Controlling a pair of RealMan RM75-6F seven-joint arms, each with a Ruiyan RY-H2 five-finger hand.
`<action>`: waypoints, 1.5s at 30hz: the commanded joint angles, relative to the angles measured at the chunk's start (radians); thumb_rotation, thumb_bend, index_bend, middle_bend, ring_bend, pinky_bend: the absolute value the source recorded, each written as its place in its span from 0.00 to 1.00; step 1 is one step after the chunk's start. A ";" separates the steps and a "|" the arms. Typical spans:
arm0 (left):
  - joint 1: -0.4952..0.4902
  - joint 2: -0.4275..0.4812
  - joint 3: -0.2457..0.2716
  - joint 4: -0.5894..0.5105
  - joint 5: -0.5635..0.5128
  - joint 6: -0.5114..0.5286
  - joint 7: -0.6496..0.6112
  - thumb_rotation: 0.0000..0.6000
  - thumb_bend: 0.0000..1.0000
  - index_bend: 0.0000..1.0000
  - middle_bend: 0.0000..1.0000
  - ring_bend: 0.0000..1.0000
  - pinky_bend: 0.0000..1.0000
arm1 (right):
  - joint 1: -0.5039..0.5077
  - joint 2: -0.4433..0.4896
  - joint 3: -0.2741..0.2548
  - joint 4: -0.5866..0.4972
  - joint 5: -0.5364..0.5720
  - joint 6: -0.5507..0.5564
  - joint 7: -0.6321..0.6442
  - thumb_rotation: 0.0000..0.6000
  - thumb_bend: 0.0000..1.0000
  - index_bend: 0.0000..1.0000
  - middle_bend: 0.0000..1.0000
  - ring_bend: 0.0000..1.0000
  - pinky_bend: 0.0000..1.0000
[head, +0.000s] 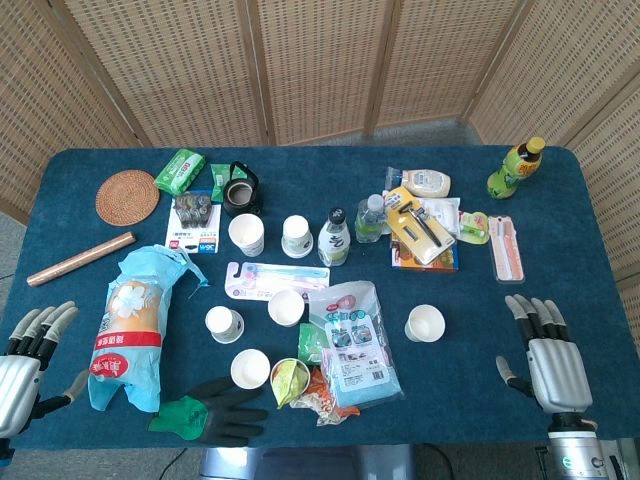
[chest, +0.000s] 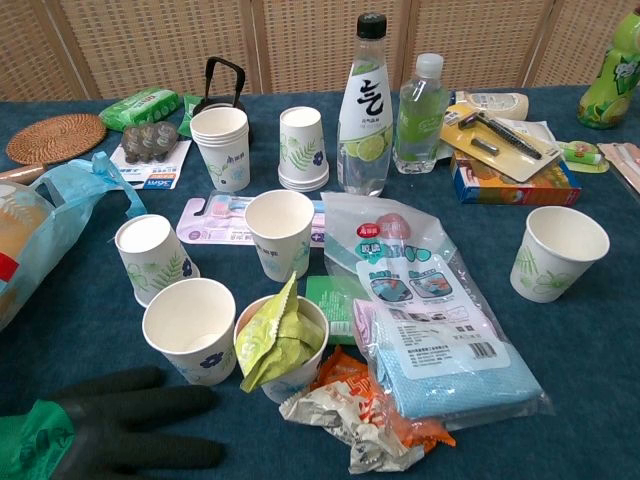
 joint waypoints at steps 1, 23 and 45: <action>-0.001 -0.001 0.000 -0.002 -0.001 -0.002 -0.001 1.00 0.39 0.00 0.10 0.10 0.02 | 0.001 -0.001 0.001 -0.001 -0.003 0.000 0.011 1.00 0.37 0.00 0.10 0.00 0.00; -0.037 0.034 -0.013 -0.028 0.018 -0.024 0.002 1.00 0.39 0.00 0.10 0.09 0.02 | 0.146 -0.024 0.014 -0.038 0.033 -0.237 0.047 1.00 0.37 0.00 0.08 0.00 0.00; -0.054 0.020 -0.023 0.000 -0.025 -0.052 -0.009 1.00 0.39 0.00 0.10 0.09 0.02 | 0.308 -0.120 0.059 0.027 0.274 -0.403 -0.091 1.00 0.38 0.00 0.08 0.00 0.00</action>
